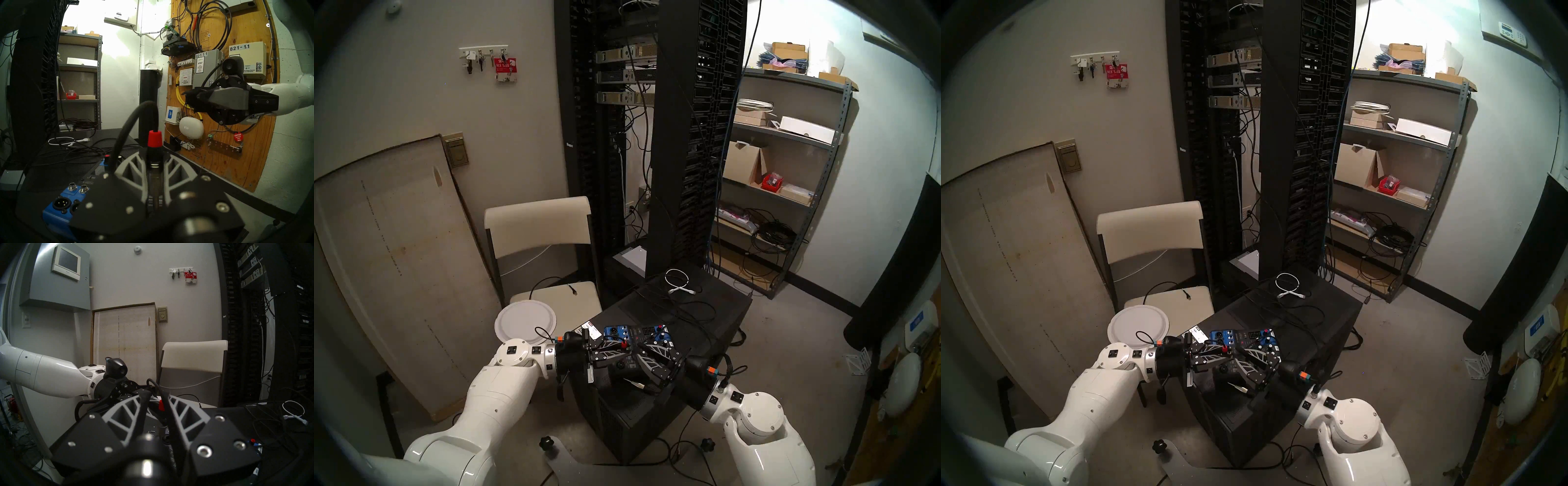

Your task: Insert aux cable

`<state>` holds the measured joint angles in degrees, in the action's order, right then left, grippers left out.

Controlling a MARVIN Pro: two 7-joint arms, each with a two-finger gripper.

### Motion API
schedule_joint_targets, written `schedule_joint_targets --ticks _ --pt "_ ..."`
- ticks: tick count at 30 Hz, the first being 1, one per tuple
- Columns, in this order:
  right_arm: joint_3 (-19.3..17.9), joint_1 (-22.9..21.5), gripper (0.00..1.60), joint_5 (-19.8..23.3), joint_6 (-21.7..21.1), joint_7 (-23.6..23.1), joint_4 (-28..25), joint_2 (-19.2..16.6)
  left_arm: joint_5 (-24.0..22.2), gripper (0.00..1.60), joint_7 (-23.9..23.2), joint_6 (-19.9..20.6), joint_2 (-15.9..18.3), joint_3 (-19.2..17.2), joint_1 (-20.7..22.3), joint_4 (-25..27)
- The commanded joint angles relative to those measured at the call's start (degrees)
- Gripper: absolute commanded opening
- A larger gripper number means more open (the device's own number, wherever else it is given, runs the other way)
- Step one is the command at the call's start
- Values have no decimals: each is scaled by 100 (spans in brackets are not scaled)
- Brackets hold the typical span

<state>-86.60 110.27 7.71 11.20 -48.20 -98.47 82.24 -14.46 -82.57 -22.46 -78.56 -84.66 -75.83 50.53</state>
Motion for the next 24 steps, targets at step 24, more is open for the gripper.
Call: schedule_joint_targets --ticks 24 --pt "250 -289 95 -274 40 -58 188 127 -5 0 42 -135 68 55 -83 47"
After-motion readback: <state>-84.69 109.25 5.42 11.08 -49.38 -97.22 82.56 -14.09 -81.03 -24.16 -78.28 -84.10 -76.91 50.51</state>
